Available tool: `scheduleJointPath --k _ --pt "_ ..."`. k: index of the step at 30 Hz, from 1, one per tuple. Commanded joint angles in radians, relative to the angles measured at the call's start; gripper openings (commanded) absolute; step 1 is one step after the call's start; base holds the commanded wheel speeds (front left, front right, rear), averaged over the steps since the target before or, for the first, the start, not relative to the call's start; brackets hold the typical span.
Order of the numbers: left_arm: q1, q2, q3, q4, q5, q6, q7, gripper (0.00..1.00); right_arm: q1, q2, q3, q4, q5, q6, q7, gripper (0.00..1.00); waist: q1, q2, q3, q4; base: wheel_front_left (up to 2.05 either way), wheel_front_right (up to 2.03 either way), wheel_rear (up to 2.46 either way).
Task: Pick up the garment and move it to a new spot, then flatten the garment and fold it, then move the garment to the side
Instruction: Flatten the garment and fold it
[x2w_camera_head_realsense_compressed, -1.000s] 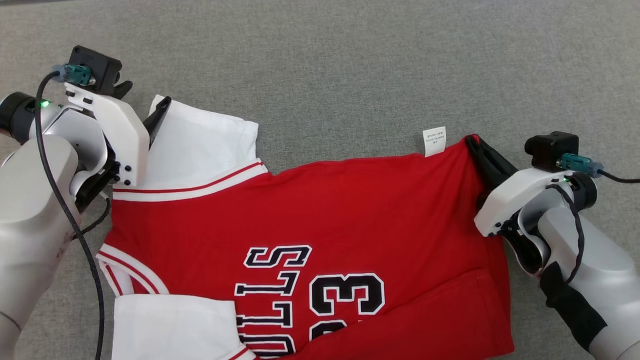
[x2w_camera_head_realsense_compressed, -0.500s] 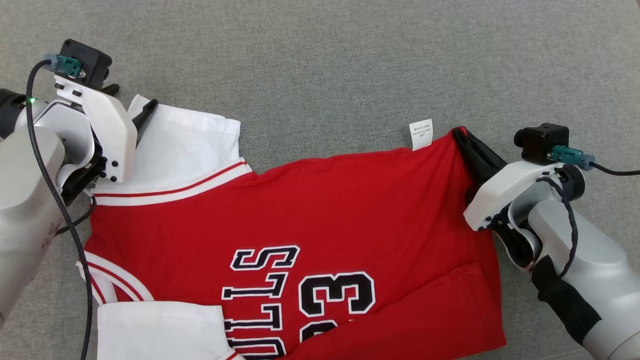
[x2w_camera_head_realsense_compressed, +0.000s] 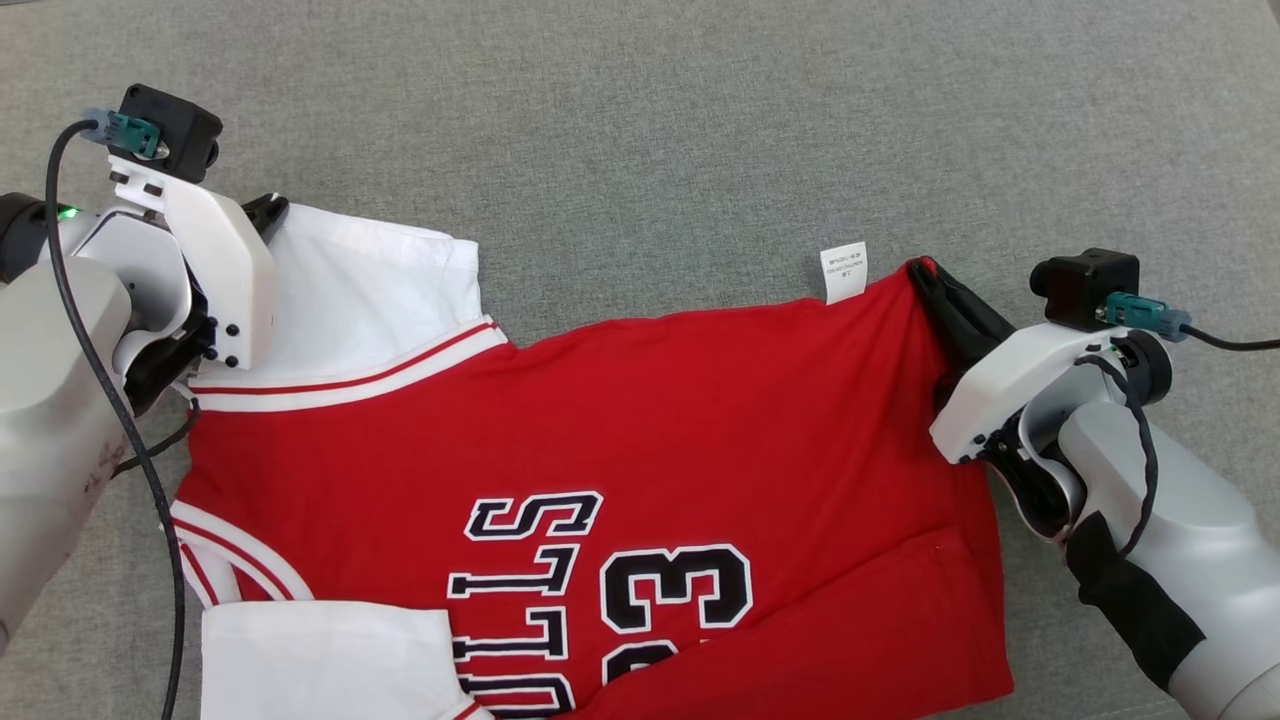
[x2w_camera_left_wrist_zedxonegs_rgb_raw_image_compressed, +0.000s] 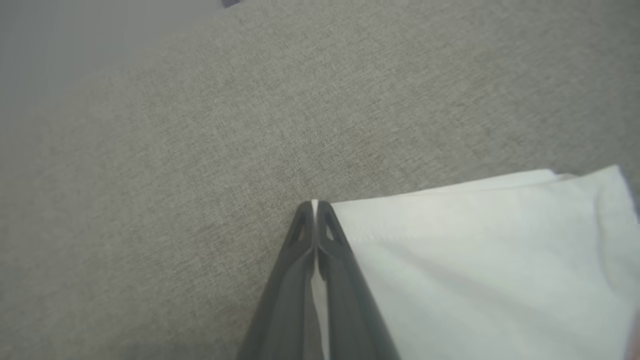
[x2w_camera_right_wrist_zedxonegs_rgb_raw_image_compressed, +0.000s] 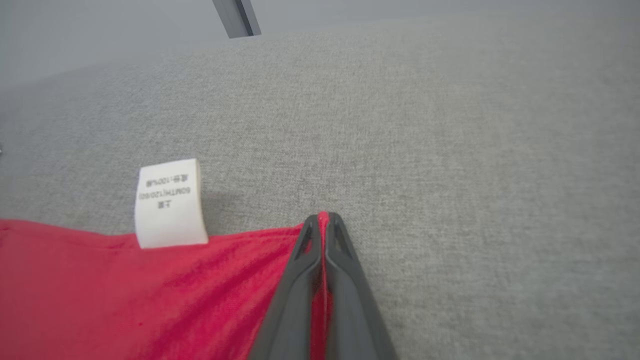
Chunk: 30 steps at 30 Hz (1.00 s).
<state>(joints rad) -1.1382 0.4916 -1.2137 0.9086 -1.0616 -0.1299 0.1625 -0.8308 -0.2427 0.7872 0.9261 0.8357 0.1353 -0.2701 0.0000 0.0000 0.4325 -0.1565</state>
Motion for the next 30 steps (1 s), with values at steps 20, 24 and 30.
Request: scheduleJointPath --k 20,24,30 --pt "0.059 0.023 -0.048 -0.122 -0.092 -0.001 -0.235 0.00 0.151 -0.083 -0.140 -0.096 -0.125 -0.005 0.006 0.00 0.0000 0.0000 -0.132 0.099 0.00 0.00 0.00" --pt "0.091 0.042 -0.051 -0.177 -0.113 -0.001 -0.285 0.00 0.201 -0.100 -0.171 -0.117 -0.152 -0.005 0.006 0.00 0.0000 0.0000 -0.168 0.125 0.00 0.00 0.00" --pt "0.139 0.077 -0.057 -0.250 -0.122 -0.001 -0.332 0.00 0.265 -0.118 -0.201 -0.126 -0.176 -0.005 0.006 0.00 0.0000 0.0000 -0.218 0.159 0.00 0.00 0.00"
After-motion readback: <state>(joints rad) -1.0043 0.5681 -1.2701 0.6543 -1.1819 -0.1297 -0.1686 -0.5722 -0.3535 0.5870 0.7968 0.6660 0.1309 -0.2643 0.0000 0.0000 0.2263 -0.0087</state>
